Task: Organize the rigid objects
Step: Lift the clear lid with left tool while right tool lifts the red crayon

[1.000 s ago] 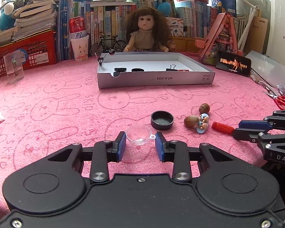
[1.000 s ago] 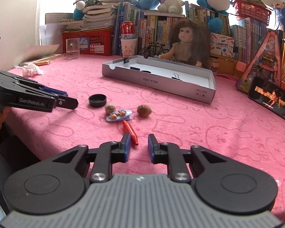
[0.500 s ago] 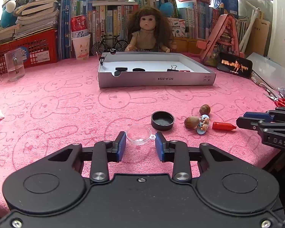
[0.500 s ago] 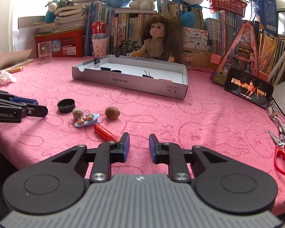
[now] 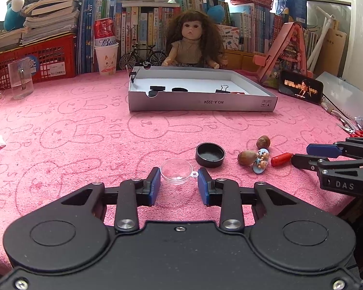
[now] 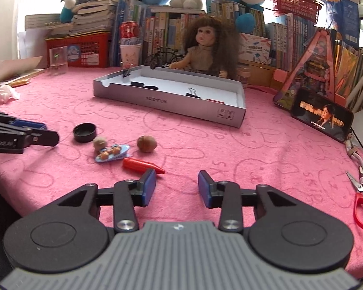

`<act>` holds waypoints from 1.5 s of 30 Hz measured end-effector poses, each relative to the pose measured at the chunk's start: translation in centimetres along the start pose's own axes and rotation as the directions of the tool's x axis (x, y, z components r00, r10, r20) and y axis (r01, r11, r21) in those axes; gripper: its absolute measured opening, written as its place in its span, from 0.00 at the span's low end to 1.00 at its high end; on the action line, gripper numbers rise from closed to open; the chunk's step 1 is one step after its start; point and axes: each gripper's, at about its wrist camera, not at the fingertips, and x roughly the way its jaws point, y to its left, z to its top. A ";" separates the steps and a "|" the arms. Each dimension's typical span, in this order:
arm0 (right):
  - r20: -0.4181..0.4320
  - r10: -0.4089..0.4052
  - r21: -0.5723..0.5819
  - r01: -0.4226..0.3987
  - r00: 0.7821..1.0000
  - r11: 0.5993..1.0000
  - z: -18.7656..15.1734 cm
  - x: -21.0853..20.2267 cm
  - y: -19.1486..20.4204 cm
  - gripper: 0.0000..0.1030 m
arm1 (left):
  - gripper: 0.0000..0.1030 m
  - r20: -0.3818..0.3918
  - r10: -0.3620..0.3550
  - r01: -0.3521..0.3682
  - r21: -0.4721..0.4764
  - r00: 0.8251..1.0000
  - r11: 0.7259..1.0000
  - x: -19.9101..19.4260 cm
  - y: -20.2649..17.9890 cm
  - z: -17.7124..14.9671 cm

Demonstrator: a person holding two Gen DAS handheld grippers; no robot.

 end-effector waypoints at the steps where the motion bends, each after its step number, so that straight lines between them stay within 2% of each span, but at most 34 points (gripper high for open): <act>1: -0.004 -0.005 0.009 0.005 1.000 1.000 0.1 0.2 -0.1 0.54 | 0.31 0.000 0.000 0.000 0.001 1.000 1.000 0.0 0.0 0.0; 5: -0.003 0.023 0.064 -0.023 1.000 0.998 0.4 -0.1 -0.3 0.54 | 0.31 0.000 0.000 0.000 -0.001 1.000 1.000 0.0 0.0 0.0; 9: 0.013 0.053 0.133 -0.055 0.998 0.990 0.4 -0.7 0.1 0.60 | 0.31 0.003 0.006 -0.006 -0.011 1.000 1.000 0.1 0.0 0.1; 12: 0.013 0.068 0.164 -0.069 0.998 0.984 0.4 -0.6 0.9 0.61 | 0.31 0.006 0.007 -0.006 -0.028 1.000 1.000 0.3 -0.1 0.2; 27: 0.038 -0.002 0.144 -0.003 0.999 0.990 0.4 0.9 3.2 0.64 | 0.31 0.017 0.014 -0.014 -0.043 1.000 0.999 0.6 -0.4 0.4; 29: 0.038 0.000 0.143 -0.006 0.999 0.990 0.4 1.0 3.2 0.57 | 0.31 0.019 0.017 -0.016 -0.045 1.000 0.999 0.7 -0.3 0.5; 30: 0.038 0.001 0.142 -0.006 0.999 0.990 0.5 1.0 3.1 0.49 | 0.31 0.019 0.017 -0.016 -0.045 1.000 0.999 0.7 -0.4 0.6; 37: 0.046 0.009 0.160 -0.017 0.999 0.987 1.0 1.1 2.5 0.48 | 0.31 0.037 0.040 -0.039 -0.036 0.998 0.999 1.1 -0.4 1.5; 45: 0.073 -0.012 0.237 -0.005 0.997 0.971 3.5 2.3 -0.1 0.48 | 0.31 0.093 0.067 -0.062 -0.053 0.993 0.997 2.1 0.3 4.8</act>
